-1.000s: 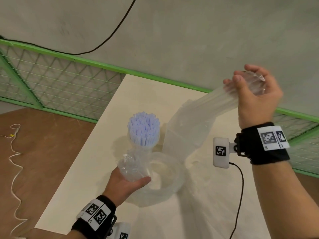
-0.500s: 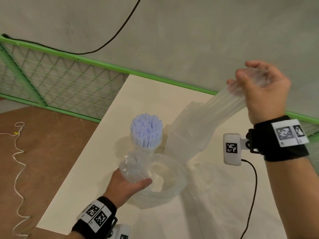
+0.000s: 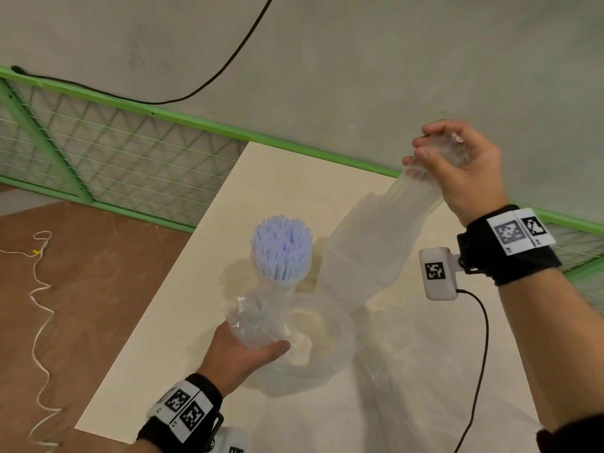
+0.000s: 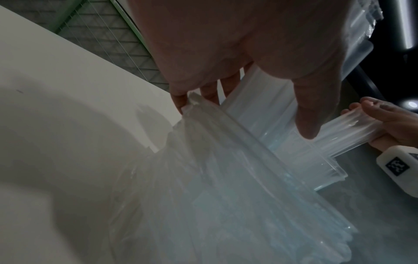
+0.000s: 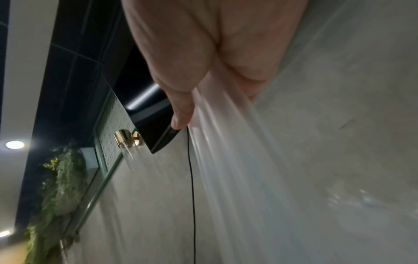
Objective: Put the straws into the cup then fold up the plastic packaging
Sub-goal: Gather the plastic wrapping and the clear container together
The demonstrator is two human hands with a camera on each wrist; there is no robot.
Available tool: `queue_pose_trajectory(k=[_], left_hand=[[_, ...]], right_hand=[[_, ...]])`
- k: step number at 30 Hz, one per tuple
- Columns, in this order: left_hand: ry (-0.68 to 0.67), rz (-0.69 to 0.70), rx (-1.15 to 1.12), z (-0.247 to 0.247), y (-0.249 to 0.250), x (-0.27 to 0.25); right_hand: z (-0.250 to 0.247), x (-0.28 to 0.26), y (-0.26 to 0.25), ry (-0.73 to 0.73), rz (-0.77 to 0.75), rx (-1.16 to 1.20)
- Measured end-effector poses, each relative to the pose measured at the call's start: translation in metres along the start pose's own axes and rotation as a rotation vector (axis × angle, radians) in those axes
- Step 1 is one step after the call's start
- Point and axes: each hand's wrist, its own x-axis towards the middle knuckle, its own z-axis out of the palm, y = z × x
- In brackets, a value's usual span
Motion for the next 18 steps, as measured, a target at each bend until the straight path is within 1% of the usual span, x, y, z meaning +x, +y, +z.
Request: queue_pose_trajectory(k=[1,2,5,8,10,12,16,18], left_hand=[[0.001,0.0,-0.002,0.0,0.0,0.0],[0.0,-0.003,-0.001,0.0,0.001,-0.001],[-0.004,-0.007,0.008,-0.001,0.002,-0.003],[0.001,-0.013,0.008,-0.002,0.002,-0.005],[0.001,-0.011,0.017,-0.002,0.002,-0.006],[0.001,-0.011,0.03,-0.002,0.001,-0.006],[0.005,-0.015,0.045,-0.003,0.0,-0.007],[0.007,-0.016,0.044,-0.003,0.001,-0.008]], right_hand=[[0.001,-0.001,0.006,-0.006,-0.008,-0.053],[0.004,-0.002,0.012,-0.005,-0.025,-0.158],[0.016,-0.015,0.031,-0.037,-0.116,-0.535],[0.029,-0.034,0.055,-0.179,-0.262,-0.811],[0.033,-0.045,0.069,-0.265,-0.292,-0.884],[0.034,-0.049,0.074,-0.363,-0.24,-0.913],[0.04,-0.057,0.062,-0.637,-0.087,-0.943],[0.039,-0.059,0.055,-0.73,-0.057,-1.005]])
